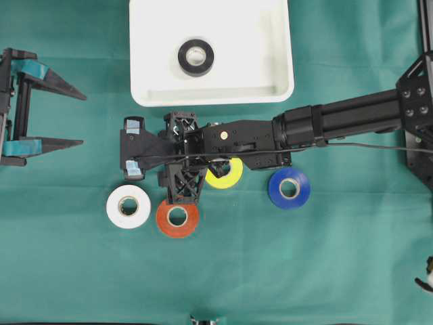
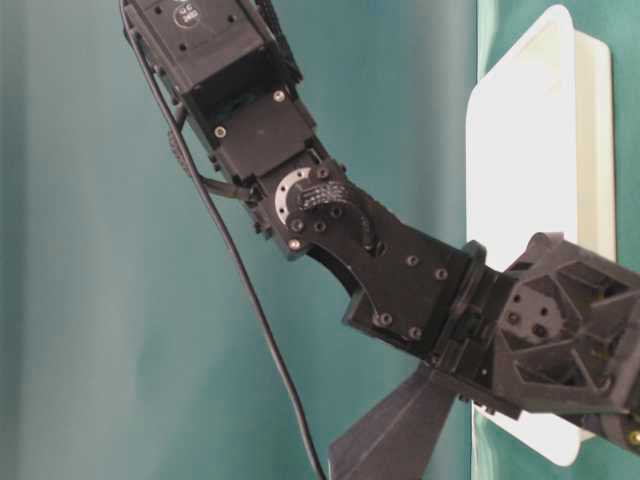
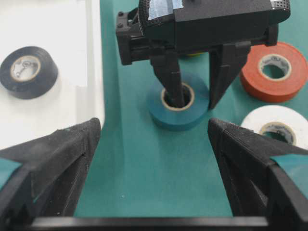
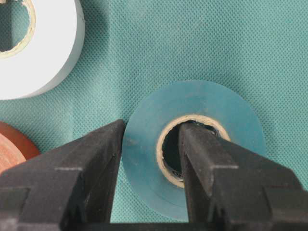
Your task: Pick up the tape from a random location and place it into the white case.
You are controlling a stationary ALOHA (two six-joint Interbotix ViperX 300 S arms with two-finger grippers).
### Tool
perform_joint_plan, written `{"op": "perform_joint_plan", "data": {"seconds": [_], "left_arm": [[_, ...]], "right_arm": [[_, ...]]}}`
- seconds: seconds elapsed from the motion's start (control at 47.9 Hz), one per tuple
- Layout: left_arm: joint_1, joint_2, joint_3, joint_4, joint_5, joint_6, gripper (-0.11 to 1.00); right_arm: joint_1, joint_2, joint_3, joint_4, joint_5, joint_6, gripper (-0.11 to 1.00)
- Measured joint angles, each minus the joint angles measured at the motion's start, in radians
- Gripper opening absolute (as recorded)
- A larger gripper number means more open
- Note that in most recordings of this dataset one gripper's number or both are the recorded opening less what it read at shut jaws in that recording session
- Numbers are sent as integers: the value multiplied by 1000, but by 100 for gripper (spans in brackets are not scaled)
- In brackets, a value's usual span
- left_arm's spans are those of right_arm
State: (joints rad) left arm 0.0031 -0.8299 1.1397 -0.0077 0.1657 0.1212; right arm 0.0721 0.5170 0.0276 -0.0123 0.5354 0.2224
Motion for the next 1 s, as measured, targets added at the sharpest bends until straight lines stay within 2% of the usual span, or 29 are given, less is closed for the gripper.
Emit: {"op": "perform_joint_plan", "data": {"seconds": [0.104, 0.334, 0.647, 1.002], "left_arm": [[-2, 0, 0, 0, 0, 0, 98], [0, 0, 0, 2, 2, 0, 98], [0, 0, 2, 0, 2, 0, 98], [0, 0, 0, 2, 2, 0, 98]], "right_arm": [[0, -11, 2, 0, 23, -2, 29], [0, -87, 3, 0, 69, -3, 29], [0, -219, 5, -32, 167, -2, 29], [0, -245, -41, -60, 310, -3, 29]]}}
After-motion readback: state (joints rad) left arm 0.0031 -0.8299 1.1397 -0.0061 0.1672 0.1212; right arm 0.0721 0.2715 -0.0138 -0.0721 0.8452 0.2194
